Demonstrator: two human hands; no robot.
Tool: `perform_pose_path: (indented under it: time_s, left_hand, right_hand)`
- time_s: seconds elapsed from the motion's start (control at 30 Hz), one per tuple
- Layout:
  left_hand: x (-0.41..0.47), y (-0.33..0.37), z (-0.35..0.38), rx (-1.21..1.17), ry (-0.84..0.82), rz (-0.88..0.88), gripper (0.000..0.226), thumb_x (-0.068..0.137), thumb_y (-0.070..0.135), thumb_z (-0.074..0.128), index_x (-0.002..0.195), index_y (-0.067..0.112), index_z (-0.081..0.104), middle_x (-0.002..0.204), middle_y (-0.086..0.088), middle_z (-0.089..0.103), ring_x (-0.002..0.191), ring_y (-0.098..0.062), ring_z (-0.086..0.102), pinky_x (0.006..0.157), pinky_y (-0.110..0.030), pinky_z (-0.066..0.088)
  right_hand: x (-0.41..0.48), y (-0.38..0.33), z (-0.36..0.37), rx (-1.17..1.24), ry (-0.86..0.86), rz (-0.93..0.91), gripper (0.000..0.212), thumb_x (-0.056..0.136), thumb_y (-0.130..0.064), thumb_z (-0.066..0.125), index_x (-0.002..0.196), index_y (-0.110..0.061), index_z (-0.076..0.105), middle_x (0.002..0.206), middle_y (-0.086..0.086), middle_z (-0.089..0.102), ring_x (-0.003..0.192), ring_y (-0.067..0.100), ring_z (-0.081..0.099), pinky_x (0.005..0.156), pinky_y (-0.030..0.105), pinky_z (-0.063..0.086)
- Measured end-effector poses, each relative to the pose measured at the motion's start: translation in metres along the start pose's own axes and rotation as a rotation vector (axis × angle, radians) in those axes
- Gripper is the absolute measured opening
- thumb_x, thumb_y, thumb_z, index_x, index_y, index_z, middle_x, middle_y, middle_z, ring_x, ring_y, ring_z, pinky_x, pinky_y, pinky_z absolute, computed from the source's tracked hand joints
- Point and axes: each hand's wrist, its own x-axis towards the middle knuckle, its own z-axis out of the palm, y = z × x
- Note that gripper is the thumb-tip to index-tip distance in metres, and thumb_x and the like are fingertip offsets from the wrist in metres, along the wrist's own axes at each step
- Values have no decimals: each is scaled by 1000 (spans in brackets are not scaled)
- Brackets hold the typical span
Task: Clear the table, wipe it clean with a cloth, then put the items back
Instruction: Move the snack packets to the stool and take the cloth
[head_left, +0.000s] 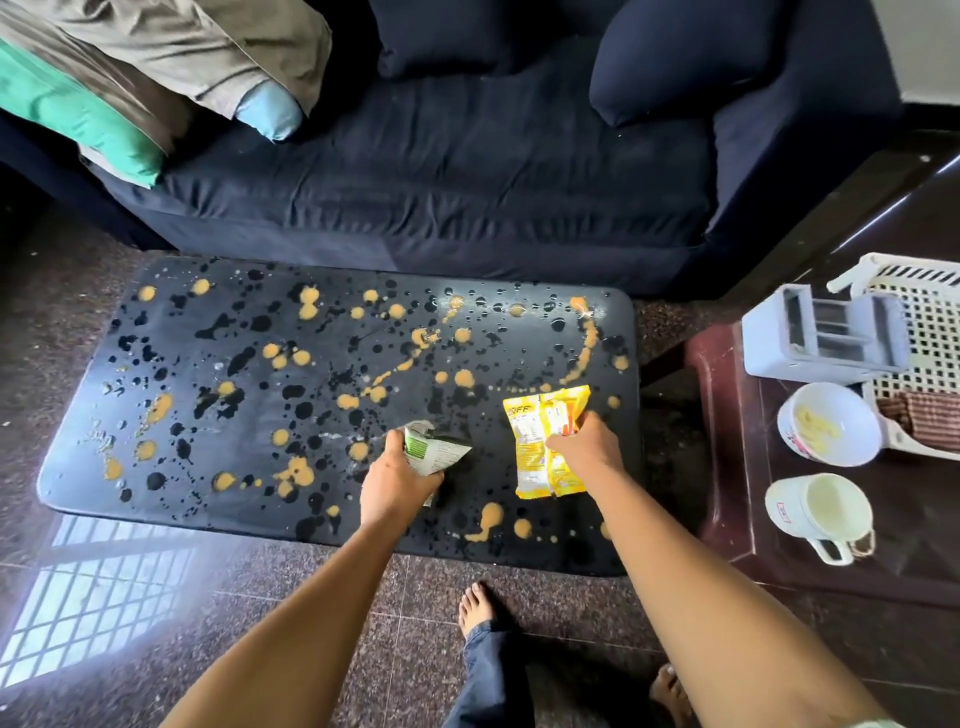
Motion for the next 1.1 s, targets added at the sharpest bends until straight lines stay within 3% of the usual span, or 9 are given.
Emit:
perform_pose_path:
  time_s: [0.17, 0.37, 0.47, 0.57, 0.67, 0.8, 0.93, 1.03, 1.1]
  left_hand:
    - [-32, 38, -7, -134, 93, 43, 56, 70, 30, 81, 107, 14, 41, 101, -7, 65, 92, -29, 61, 72, -39, 52]
    - [-88, 123, 3, -379, 158, 164, 50, 70, 26, 82, 106, 17, 49, 94, 8, 61, 87, -15, 57, 67, -27, 43]
    - [-118, 176, 27, -500, 116, 246, 48, 70, 25, 83, 106, 27, 51, 93, 18, 63, 89, -8, 60, 69, -21, 44]
    - [-147, 225, 54, -637, 66, 302, 47, 70, 23, 83, 107, 26, 54, 97, 15, 68, 88, -5, 64, 67, -17, 48]
    - [-170, 264, 82, -744, 7, 338, 47, 70, 20, 84, 109, 24, 57, 100, 12, 70, 94, -7, 65, 81, -26, 50]
    - [-187, 298, 114, -869, -109, 365, 48, 69, 10, 83, 110, 20, 59, 102, 5, 72, 97, -12, 67, 86, -33, 51]
    - [-193, 317, 133, -995, -189, 343, 55, 63, 11, 81, 113, 8, 58, 100, 1, 73, 91, -16, 69, 80, -34, 54]
    - [-199, 326, 145, -1050, -195, 341, 58, 60, 16, 78, 113, 7, 57, 94, 4, 73, 87, -11, 69, 73, -26, 54]
    - [-202, 330, 151, -1048, -202, 353, 59, 60, 13, 80, 114, 7, 56, 93, 5, 73, 87, -9, 69, 71, -22, 54]
  right_hand:
    - [-26, -4, -40, -50, 63, -244, 52, 79, -22, 70, 121, -8, 42, 117, 13, 61, 105, 33, 59, 74, 37, 46]
    - [-60, 21, -149, -36, 219, -478, 37, 76, -23, 69, 110, -14, 59, 104, 9, 68, 97, 32, 61, 77, 39, 50]
    - [-73, 61, -218, -53, 339, -533, 32, 77, -21, 68, 108, -17, 60, 100, 9, 68, 94, 33, 60, 74, 39, 48]
    - [-71, 115, -276, -132, 478, -537, 28, 77, -18, 68, 103, -15, 60, 96, 10, 68, 93, 34, 60, 69, 37, 42]
    - [-59, 179, -316, -201, 560, -516, 25, 77, -15, 67, 101, -13, 60, 96, 9, 65, 94, 33, 59, 67, 36, 40]
    - [-31, 253, -330, -404, 684, -458, 32, 72, -15, 73, 102, -12, 60, 93, 10, 64, 90, 35, 61, 66, 38, 45]
    - [-2, 301, -311, -584, 760, -594, 43, 59, -2, 79, 97, -12, 61, 83, 5, 65, 77, 29, 64, 59, 38, 49]
    - [15, 332, -290, -706, 688, -653, 45, 69, -3, 73, 112, -10, 61, 105, 9, 67, 97, 29, 64, 80, 46, 53]
    - [22, 350, -277, -750, 547, -643, 57, 66, -12, 79, 119, -10, 59, 119, 11, 64, 110, 30, 61, 90, 54, 50]
